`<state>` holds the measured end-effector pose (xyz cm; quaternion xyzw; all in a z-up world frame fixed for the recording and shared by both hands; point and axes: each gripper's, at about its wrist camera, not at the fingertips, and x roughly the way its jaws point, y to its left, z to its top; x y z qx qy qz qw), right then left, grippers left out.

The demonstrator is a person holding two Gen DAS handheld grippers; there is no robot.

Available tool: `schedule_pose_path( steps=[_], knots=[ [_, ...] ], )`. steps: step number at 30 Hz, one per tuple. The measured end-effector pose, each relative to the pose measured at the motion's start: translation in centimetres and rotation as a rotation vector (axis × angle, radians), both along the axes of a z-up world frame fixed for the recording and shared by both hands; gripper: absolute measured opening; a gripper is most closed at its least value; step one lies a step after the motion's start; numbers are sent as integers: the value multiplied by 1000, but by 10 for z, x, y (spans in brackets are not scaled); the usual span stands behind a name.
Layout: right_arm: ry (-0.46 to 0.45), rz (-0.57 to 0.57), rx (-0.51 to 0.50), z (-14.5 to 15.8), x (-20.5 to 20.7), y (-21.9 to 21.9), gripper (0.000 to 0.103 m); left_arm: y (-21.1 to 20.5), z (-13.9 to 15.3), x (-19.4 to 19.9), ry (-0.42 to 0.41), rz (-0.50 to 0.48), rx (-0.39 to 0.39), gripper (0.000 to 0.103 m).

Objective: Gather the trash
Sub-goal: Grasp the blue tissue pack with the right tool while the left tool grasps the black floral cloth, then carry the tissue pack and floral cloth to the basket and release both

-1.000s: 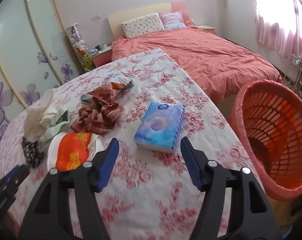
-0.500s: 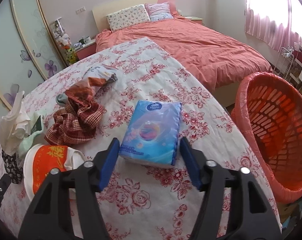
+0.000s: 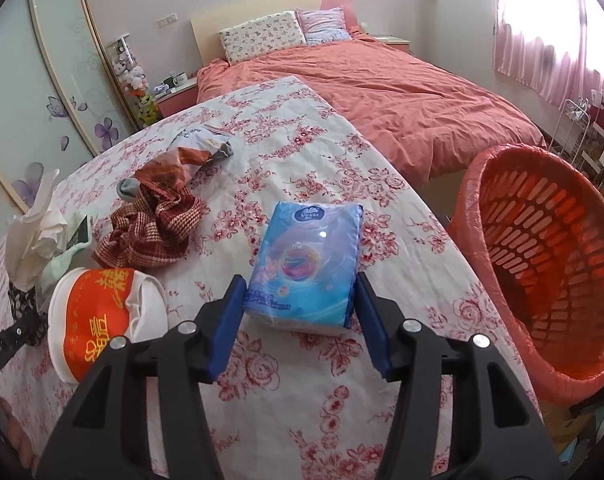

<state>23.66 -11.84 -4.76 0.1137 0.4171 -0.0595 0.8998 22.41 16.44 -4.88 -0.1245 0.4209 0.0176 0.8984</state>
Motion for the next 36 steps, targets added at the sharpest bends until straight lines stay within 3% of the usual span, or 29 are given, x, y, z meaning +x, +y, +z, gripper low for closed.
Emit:
schedule_pose_path(
  steps=[3, 5, 18, 36],
  knots=[
    [-2, 2, -2, 1, -3, -1, 53, -2, 0, -1, -11, -20, -7, 11],
    [-4, 1, 0, 2, -8, -2, 53, -2, 3, -7, -31, -27, -2, 10],
    [-39, 22, -9, 17, -43, -5, 52, -4, 30, -43, -115, -42, 33, 6],
    [-111, 55, -17, 41, -87, -9, 52, -47, 74, -85, -243, -188, 7, 5]
  ],
)
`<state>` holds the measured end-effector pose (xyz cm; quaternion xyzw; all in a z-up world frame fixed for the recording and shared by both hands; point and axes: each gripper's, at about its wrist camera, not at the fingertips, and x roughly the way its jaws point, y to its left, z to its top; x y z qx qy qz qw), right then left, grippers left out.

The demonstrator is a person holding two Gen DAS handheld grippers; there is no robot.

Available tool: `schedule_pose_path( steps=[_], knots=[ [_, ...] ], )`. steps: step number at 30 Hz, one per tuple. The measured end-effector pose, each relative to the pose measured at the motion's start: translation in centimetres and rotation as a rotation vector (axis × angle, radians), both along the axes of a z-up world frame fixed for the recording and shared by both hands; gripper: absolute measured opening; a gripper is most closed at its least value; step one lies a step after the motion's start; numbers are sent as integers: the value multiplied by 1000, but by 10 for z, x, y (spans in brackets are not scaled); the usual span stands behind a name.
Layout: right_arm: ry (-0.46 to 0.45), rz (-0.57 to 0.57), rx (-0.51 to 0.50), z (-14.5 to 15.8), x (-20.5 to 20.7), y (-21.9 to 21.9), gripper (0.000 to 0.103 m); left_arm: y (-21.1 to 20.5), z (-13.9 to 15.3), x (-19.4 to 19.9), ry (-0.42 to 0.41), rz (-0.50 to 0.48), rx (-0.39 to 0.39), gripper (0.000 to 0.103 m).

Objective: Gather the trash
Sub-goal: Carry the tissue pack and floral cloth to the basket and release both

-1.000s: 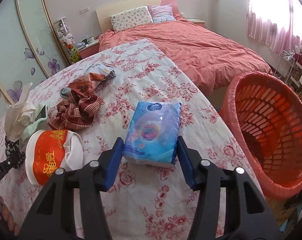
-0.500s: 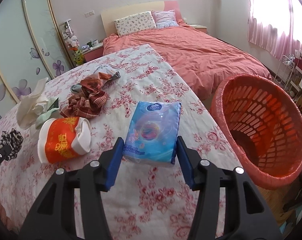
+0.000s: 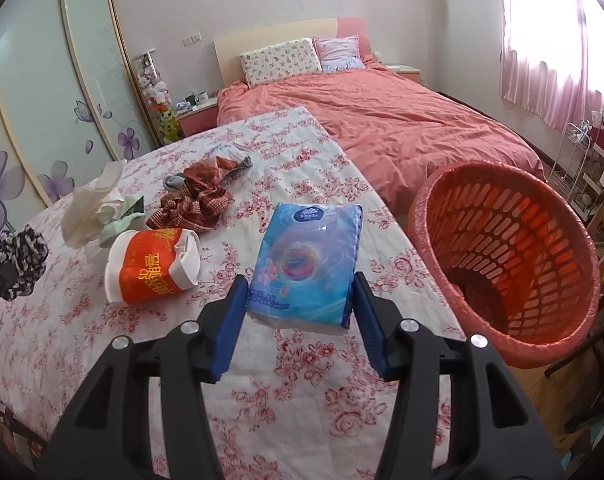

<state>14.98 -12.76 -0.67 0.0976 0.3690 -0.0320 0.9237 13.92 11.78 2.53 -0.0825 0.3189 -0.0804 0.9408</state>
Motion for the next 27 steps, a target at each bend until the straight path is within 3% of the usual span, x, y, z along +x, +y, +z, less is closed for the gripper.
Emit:
schedule_pose_path(
  steps=[7, 27],
  knots=[
    [-51, -18, -13, 16, -20, -18, 52, -43, 10, 4, -27, -106, -10, 5],
    [-187, -143, -58, 54, -65, -86, 52, -161, -3, 27, -20, -335, -36, 5]
  ],
)
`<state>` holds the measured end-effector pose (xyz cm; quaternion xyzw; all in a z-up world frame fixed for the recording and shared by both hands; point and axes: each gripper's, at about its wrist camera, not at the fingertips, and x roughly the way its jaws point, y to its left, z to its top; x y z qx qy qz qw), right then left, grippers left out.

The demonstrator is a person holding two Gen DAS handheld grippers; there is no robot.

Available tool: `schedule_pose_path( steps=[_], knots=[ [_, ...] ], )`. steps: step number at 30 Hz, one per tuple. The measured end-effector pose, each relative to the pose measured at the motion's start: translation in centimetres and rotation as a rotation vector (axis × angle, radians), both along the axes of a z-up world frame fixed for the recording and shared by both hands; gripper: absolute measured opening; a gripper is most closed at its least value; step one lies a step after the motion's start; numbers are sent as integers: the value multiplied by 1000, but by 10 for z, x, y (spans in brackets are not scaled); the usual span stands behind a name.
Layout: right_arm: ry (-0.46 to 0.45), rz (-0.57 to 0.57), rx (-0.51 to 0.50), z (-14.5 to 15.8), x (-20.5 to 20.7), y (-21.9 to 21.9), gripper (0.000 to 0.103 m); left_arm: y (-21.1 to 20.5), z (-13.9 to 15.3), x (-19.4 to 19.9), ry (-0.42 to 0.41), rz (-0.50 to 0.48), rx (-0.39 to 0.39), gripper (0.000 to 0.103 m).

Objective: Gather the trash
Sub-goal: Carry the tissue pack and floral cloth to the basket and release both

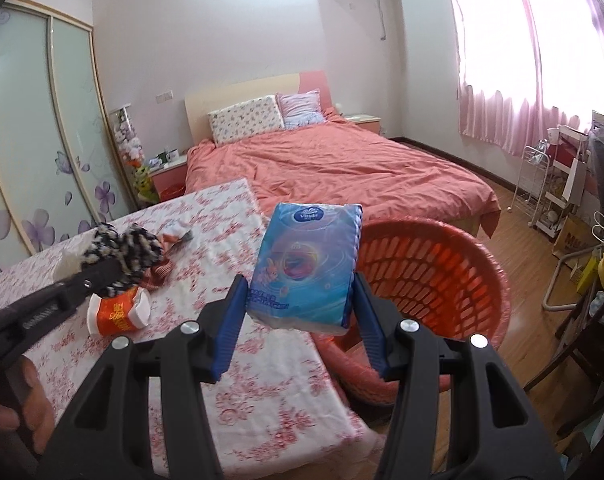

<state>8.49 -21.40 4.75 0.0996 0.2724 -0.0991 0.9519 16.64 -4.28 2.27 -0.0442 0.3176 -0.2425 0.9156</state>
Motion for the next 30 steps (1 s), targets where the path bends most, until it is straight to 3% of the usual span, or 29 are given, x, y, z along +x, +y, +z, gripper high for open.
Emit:
schedule_pose_path(
  steps=[30],
  knots=[
    [-14, -167, 51, -27, 1, -94, 52, -124, -25, 13, 52, -252, 14, 5]
  ],
)
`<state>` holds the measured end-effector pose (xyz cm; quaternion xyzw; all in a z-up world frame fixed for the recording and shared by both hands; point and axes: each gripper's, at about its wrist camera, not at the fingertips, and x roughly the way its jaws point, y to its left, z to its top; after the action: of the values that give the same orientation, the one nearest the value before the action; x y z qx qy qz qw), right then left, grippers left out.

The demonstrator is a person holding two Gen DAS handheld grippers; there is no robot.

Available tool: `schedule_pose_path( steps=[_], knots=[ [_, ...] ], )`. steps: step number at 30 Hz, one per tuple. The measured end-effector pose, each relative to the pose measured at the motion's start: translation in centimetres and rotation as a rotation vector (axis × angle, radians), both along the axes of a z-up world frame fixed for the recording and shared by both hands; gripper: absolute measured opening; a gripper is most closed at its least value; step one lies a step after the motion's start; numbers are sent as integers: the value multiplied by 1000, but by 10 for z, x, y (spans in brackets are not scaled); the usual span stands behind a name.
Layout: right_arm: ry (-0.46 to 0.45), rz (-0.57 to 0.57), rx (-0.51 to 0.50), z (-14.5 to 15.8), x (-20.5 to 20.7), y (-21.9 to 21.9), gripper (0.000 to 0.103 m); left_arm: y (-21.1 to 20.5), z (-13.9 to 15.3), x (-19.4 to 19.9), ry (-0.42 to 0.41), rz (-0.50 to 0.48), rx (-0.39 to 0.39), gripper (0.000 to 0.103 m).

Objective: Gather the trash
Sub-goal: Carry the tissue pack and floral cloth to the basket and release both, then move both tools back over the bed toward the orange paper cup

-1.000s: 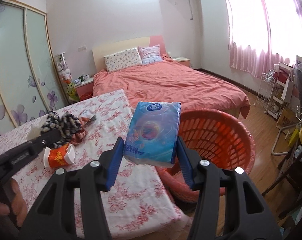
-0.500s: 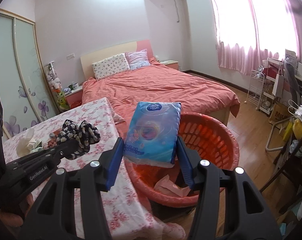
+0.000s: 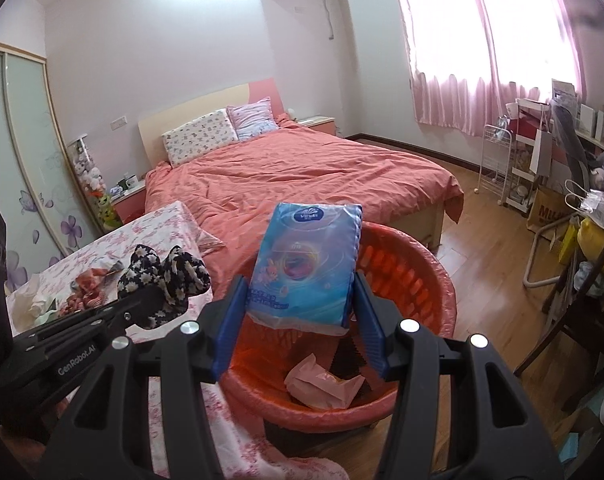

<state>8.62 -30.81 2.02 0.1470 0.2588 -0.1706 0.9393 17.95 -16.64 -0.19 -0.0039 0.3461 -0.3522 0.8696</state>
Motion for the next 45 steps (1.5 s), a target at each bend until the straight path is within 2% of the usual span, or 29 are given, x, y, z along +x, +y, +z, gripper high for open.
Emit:
schedule_pose_path(
  steps=[12, 16, 17, 19, 20, 21, 24, 29, 32, 36, 45],
  knots=[
    [2, -38, 33, -12, 9, -30, 52, -29, -11, 7, 31, -58, 12, 5],
    [-3, -42, 57, -17, 15, -39, 56, -36, -18, 12, 67, -63, 21, 6],
    [-4, -47, 61, -18, 16, -41, 56, -37, -20, 13, 77, -56, 22, 9],
    [-4, -60, 78, -20, 18, -48, 56, -37, -24, 18, 103, -50, 24, 24],
    [-4, -65, 87, -22, 18, -50, 57, -36, -26, 19, 112, -39, 26, 35],
    [-4, -70, 93, -23, 17, -52, 57, -36, -27, 20, 116, -33, 27, 39],
    [-4, -89, 85, -24, 11, -53, 60, -32, -29, 19, 120, -17, 44, 41],
    [22, -92, 80, -29, 8, -52, 60, -18, -27, 15, 107, 26, 82, 42],
    [29, -80, 74, -28, 7, -47, 60, -5, -26, 12, 80, 57, 114, 49],
    [36, -47, 59, -24, 9, -33, 59, 14, -24, 4, 32, 99, 172, 49],
    [60, 67, 21, -15, 23, 15, 58, 71, -19, -3, 13, 201, 188, 50]
  ],
)
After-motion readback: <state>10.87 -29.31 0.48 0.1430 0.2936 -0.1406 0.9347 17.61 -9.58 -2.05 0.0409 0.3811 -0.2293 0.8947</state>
